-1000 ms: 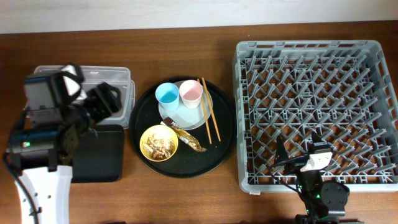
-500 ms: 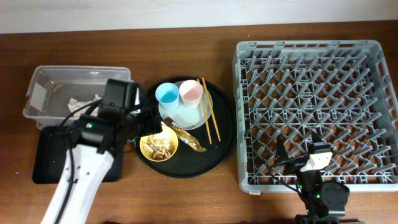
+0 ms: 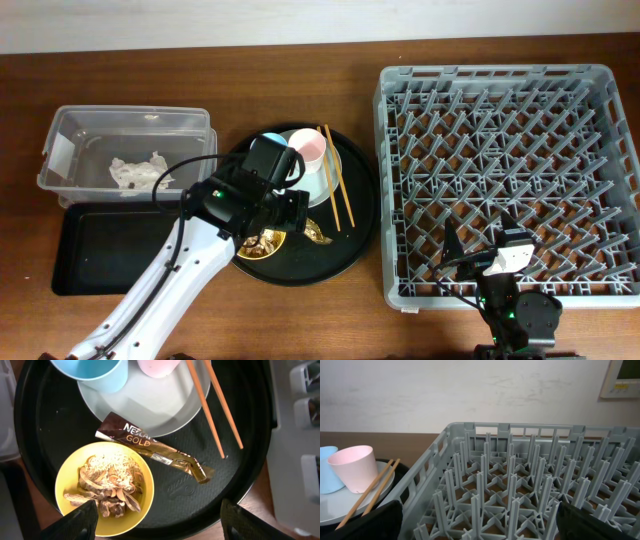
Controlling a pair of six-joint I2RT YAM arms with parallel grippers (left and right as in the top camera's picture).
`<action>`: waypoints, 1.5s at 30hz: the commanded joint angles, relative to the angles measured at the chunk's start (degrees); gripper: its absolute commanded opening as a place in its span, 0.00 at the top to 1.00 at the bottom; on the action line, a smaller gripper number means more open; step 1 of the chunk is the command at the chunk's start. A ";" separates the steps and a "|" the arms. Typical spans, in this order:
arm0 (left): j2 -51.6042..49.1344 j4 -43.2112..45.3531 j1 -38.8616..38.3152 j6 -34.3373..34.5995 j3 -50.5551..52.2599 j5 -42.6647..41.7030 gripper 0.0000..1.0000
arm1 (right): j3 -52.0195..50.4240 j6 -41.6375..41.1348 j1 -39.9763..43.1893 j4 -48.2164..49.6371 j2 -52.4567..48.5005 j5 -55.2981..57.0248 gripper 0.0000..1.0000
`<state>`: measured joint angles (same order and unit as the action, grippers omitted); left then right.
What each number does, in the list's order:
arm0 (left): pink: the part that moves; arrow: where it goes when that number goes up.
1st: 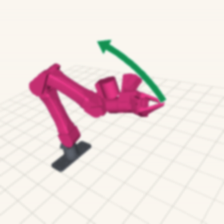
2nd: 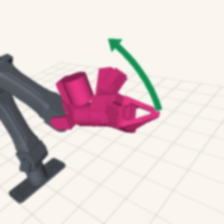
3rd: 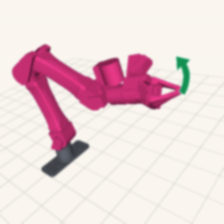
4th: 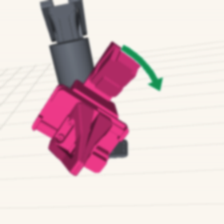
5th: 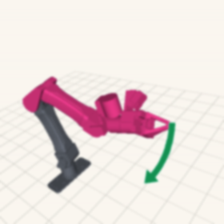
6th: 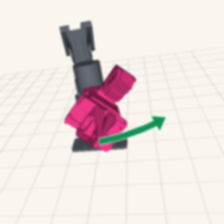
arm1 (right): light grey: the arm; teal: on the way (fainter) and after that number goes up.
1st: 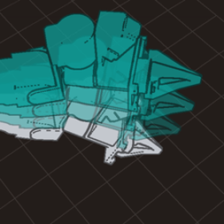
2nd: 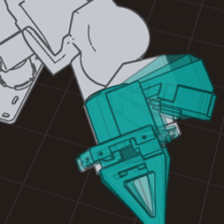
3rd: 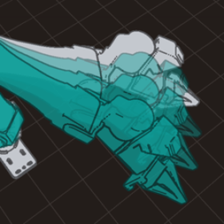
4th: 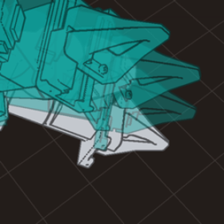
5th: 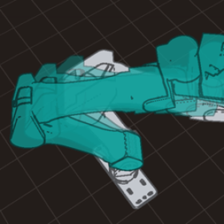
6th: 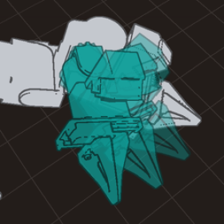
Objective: Sort waste into correct bins and load items into the dishwasher rack
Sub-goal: 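Reach the left gripper to the Nescafe Gold wrapper and grasp it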
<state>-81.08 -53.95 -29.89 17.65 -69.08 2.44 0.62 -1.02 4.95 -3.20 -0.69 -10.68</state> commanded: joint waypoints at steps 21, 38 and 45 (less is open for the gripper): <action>-13.18 16.26 -8.52 24.50 5.20 3.45 0.56 | -0.31 0.13 0.33 -0.26 0.37 -0.72 0.02; -21.57 17.03 -9.44 30.75 5.44 5.27 0.82 | -0.31 0.13 0.33 -0.26 0.37 -0.72 0.02; -19.30 14.21 -9.25 29.42 1.66 2.54 1.00 | -0.31 0.13 0.33 -0.26 0.37 -0.72 0.02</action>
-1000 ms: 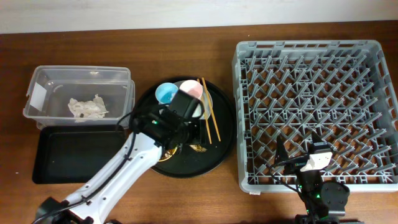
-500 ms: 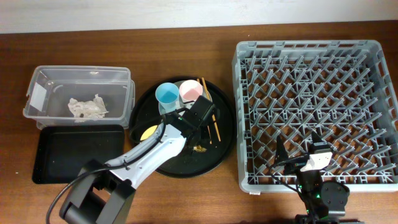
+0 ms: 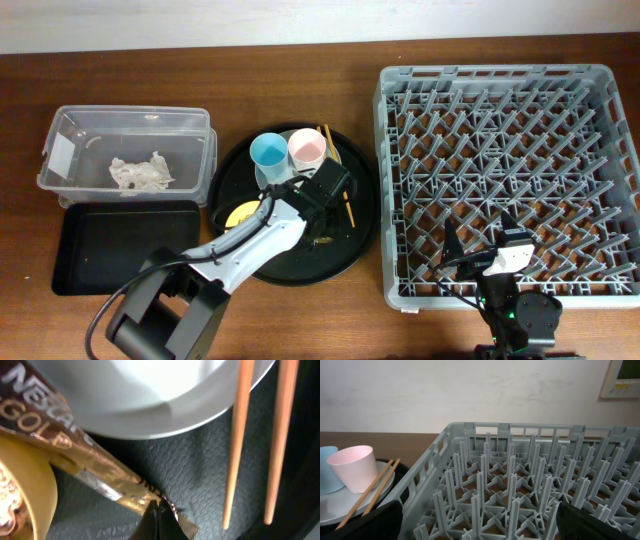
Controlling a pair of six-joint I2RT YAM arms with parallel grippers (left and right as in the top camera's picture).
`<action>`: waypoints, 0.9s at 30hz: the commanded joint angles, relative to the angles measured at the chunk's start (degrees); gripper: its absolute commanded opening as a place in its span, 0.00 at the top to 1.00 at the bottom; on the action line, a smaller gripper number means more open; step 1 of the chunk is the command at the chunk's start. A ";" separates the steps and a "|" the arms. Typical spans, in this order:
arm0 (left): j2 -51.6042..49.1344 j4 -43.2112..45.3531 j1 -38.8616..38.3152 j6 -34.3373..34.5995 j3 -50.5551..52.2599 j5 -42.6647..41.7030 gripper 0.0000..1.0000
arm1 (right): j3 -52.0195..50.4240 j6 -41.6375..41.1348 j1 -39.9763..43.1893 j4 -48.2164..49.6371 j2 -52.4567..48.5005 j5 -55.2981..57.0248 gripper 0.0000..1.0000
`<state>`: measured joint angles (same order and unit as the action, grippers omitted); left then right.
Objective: Sort waste into correct bins and load items into the dishwasher rack
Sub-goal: 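Reach the left gripper to the Nescafe Gold wrapper and grasp it, then carry the wrapper left and release it into the clear bin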
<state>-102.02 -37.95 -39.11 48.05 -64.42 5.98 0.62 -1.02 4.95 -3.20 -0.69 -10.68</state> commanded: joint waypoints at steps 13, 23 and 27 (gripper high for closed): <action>0.39 -1.38 -1.38 2.51 -0.44 1.84 0.62 | -0.31 0.13 0.33 -0.26 0.37 -0.72 0.02; -1.44 -3.39 -1.22 2.34 -2.84 0.37 1.00 | -0.31 0.13 0.33 -0.26 0.37 -0.72 0.02; 7.39 -6.23 0.22 -1.49 -6.32 3.23 1.00 | -0.31 0.13 0.33 -0.26 0.37 -0.72 0.02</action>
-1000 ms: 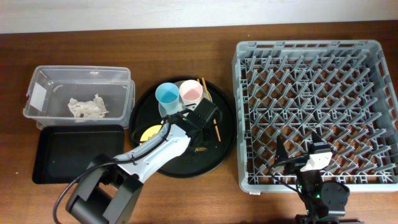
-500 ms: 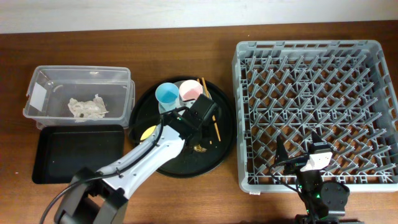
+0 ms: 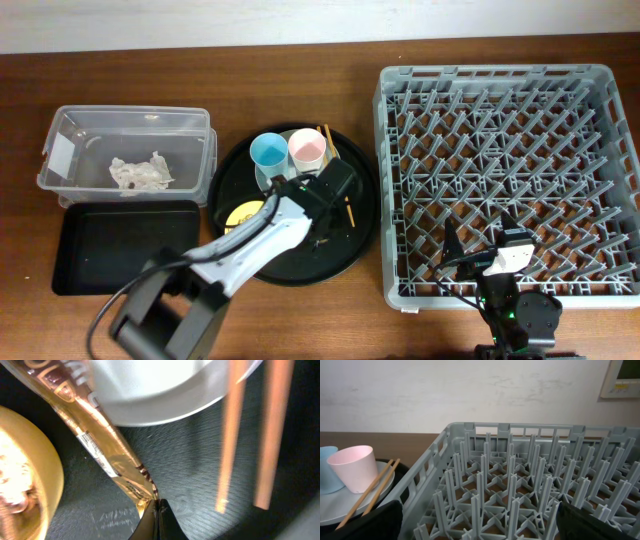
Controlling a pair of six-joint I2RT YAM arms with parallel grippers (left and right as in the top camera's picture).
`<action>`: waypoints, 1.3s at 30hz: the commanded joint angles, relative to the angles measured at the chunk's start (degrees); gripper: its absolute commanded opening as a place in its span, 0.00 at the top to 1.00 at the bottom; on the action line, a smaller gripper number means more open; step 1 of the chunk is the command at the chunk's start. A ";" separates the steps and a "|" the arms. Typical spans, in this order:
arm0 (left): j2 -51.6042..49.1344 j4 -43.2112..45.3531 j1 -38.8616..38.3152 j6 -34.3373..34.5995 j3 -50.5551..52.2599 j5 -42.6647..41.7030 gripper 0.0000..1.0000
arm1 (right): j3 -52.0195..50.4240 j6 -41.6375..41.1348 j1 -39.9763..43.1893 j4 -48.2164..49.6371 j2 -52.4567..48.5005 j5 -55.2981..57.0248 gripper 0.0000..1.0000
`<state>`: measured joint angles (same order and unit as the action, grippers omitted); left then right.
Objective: Sort waste into correct bins and load items into the dishwasher rack
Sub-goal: 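Carry the wrapper left and release it into the clear bin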
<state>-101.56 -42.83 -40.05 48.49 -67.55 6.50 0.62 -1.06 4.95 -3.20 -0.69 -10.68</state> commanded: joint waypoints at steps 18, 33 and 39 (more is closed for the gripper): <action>25.55 6.62 45.18 -14.34 -4.94 3.87 1.00 | -0.31 0.17 0.33 -0.26 0.37 -0.72 0.02; 7.78 13.94 50.62 -18.84 -4.94 3.85 0.14 | -0.31 0.17 0.33 -0.26 0.37 -0.72 0.02; 16.50 13.53 50.62 -18.86 -5.66 3.78 0.13 | -0.31 0.20 0.33 -0.26 0.37 -0.72 0.02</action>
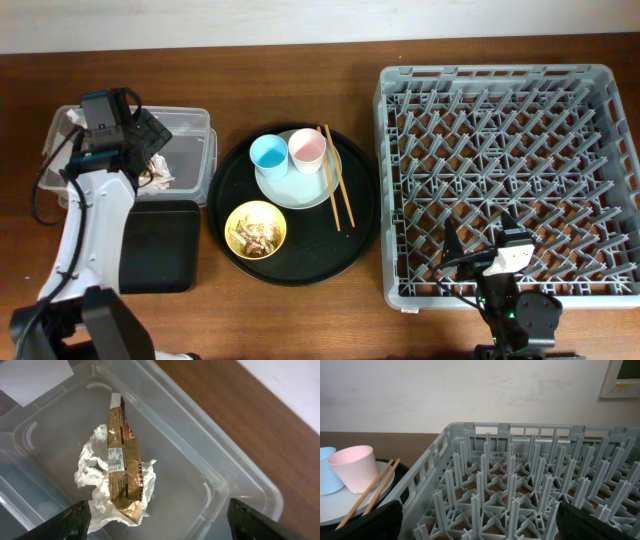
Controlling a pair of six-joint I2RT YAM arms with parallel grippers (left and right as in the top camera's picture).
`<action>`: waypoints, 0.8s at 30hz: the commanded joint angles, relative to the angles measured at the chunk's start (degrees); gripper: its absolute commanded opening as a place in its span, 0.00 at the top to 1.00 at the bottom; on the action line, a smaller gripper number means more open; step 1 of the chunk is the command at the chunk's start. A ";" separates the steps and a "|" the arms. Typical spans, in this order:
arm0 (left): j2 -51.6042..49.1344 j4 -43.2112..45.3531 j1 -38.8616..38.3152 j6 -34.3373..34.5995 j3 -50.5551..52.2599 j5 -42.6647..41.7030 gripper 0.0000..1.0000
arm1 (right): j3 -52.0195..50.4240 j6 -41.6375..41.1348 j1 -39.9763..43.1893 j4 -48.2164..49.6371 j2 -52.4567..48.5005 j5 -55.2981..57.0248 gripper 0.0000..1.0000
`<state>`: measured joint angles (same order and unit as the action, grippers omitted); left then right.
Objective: Sort waste into correct bins and load items into the dishwasher rack
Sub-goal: 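Carry the wrapper left and release it into the clear bin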
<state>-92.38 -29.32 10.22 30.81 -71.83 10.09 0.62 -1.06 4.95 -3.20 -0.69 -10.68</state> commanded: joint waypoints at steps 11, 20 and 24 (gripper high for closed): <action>22.38 -30.97 0.28 -3.54 -1.40 -15.28 0.13 | -0.31 0.20 0.33 -0.26 0.37 -0.72 0.02; 22.38 -31.61 -6.16 -9.97 -1.40 -18.43 0.13 | -0.31 0.20 0.33 -0.26 0.37 -0.72 0.02; 22.38 -31.34 -13.51 -9.88 -1.40 -15.04 0.13 | -0.31 0.20 0.33 -0.26 0.37 -0.72 0.02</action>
<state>-70.24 -61.04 0.54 22.39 -73.06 -6.63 0.62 -1.04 4.95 -3.20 -0.67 -10.68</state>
